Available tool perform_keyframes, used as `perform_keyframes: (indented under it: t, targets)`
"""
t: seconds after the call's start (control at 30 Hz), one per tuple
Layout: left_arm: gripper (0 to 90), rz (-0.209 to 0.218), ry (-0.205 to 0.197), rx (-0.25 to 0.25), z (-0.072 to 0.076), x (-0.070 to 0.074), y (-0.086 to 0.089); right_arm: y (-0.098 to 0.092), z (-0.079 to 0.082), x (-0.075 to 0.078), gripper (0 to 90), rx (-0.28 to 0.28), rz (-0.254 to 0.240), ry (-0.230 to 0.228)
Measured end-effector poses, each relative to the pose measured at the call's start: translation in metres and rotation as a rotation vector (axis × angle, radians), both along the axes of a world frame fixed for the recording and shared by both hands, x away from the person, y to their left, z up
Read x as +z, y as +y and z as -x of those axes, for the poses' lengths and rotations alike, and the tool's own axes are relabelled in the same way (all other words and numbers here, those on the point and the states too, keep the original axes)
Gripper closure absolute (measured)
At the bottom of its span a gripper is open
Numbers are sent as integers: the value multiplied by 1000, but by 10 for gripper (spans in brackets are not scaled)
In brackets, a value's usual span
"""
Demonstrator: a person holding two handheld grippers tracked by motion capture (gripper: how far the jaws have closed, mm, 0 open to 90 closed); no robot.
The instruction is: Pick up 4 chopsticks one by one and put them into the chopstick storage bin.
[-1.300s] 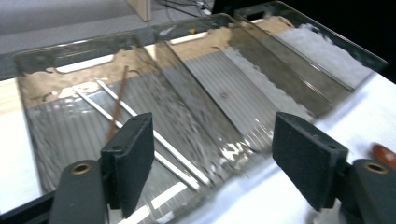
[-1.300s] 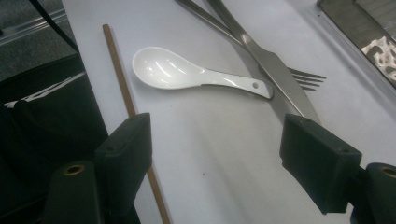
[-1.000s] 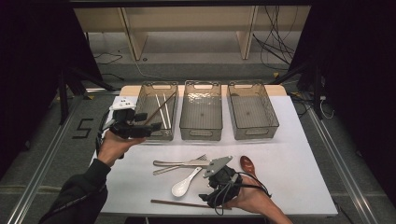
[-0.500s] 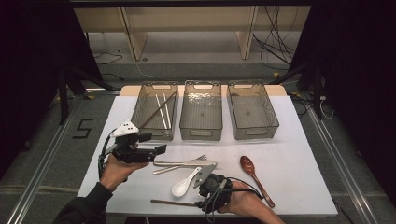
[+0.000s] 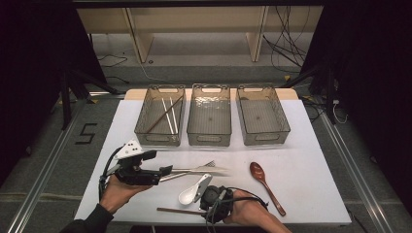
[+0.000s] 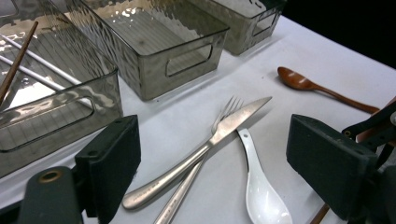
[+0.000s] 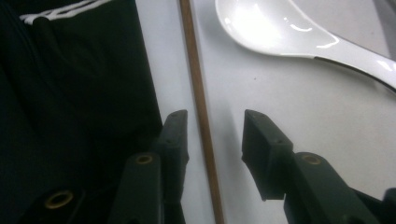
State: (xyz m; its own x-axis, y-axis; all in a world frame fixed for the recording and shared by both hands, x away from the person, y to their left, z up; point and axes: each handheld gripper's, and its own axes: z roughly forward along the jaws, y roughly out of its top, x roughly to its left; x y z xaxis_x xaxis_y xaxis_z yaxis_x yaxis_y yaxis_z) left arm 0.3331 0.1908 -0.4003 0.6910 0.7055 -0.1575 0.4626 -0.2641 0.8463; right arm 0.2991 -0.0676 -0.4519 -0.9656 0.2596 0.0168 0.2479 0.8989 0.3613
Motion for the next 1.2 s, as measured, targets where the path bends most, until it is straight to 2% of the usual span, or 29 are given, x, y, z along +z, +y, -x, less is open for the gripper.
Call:
perform_keyframes:
  t: [0.07,0.13,0.2,0.23,0.3,0.33,0.37,0.43,0.47,0.5,0.57,0.6,0.63,0.73,0.8,0.87,0.9,1.2]
  targets:
    - [173,-4,-1,2,0,0,0,0,-1,-1,657,14,15,5]
    - [172,-2,1,2,0,-1,1,0,-1,-2,679,0,23,12]
    - [172,-3,1,2,0,-1,1,-1,-3,-3,691,34,48,9]
    - [172,-4,2,2,0,-2,1,0,-1,-4,697,12,45,16]
    - [173,-5,3,3,0,-2,1,-1,-3,-6,721,40,64,4]
    - [173,-6,3,3,0,-2,1,0,-1,-6,728,22,61,10]
    - [173,-6,3,2,0,-3,1,-1,-3,-7,736,53,71,7]
    - [173,-8,2,1,0,-3,1,1,-1,-7,747,46,76,13]
    - [173,-8,1,0,0,-3,1,1,-2,-8,753,64,77,7]
    - [172,-8,4,2,0,-3,0,2,0,-8,759,42,75,16]
    - [173,-13,3,0,0,-3,1,2,-1,-9,773,68,86,7]
    - [173,-14,1,0,0,-3,1,3,0,-8,782,48,86,18]
    - [172,-16,1,0,0,-3,1,3,0,-8,790,64,95,13]
    - [173,-20,-1,2,0,-4,0,5,0,-8,835,60,104,7]
    - [172,-22,-2,2,0,-4,0,6,0,-8,848,79,119,4]
    - [173,-24,-2,1,0,-4,0,8,2,-7,852,62,130,6]
    - [173,-25,-1,1,0,-4,0,8,1,-7,854,82,138,-2]
    - [173,-27,1,2,-1,-5,1,5,3,-7,861,120,152,-7]
